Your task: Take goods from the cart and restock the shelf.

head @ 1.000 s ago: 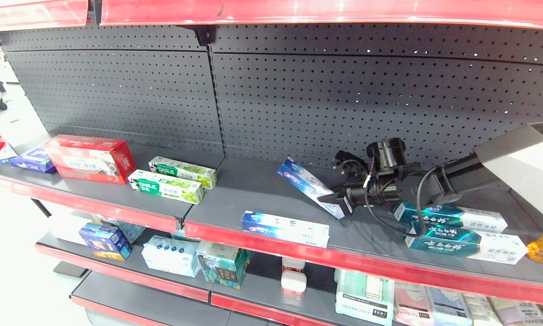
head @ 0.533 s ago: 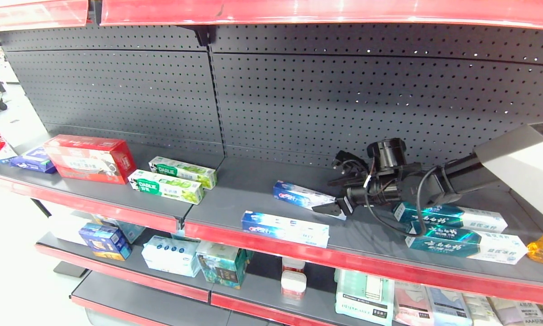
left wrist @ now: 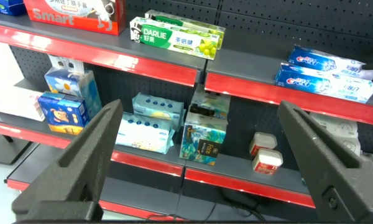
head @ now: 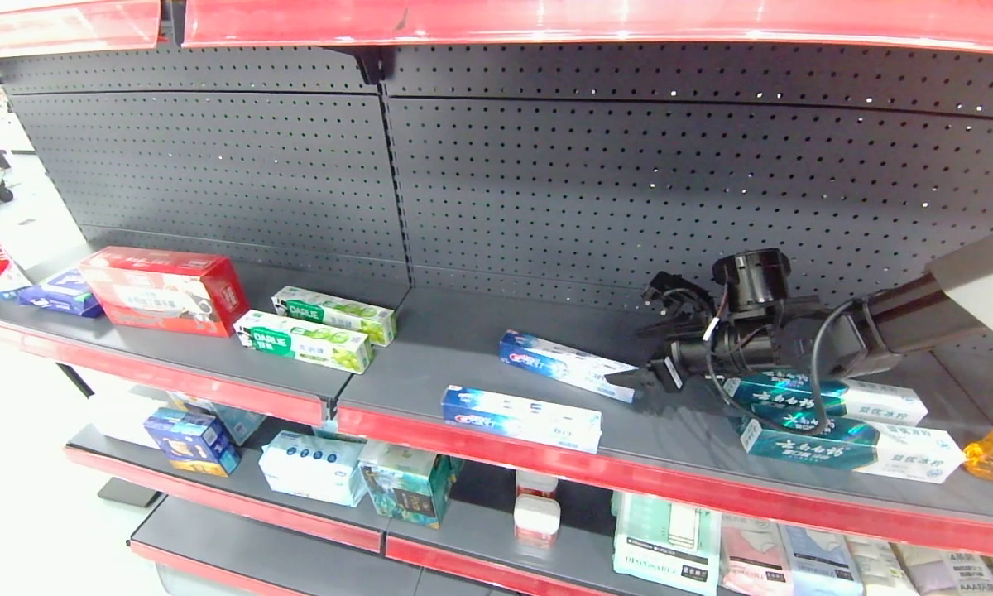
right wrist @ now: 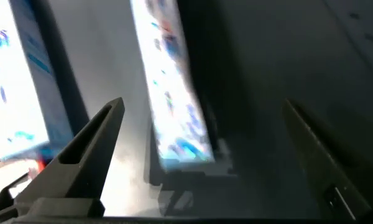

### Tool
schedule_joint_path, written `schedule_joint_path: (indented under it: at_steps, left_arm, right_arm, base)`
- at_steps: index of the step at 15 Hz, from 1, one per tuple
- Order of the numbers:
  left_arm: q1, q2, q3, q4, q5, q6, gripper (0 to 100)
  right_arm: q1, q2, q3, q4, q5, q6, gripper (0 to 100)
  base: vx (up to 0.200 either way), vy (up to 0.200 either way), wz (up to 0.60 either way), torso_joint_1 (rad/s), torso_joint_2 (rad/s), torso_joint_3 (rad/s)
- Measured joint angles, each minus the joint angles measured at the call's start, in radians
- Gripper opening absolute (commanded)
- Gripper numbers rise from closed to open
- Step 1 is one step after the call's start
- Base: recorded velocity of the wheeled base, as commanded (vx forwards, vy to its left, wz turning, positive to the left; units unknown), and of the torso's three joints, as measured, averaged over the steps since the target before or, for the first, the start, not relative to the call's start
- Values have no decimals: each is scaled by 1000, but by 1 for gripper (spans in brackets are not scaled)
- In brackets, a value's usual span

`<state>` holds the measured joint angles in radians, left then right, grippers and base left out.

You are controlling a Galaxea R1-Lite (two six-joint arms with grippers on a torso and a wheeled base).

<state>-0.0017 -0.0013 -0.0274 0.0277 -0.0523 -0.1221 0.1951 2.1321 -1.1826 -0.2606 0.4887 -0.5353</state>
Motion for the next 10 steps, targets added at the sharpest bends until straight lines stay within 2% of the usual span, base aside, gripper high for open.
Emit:
schedule_joint_path:
  at_steps: [5,10]
  left_arm:
    - [0,0,0,0,0,0,100]
    - [0,0,0,0,0,0,100]
  right_arm:
    - [-20,-42,79,0,-13,-26,100]
    - [-16,-49,104,0,-15,-28,100]
  base:
    - [0,0,0,0,0,0]
    - [0,0,0,0,0,0]
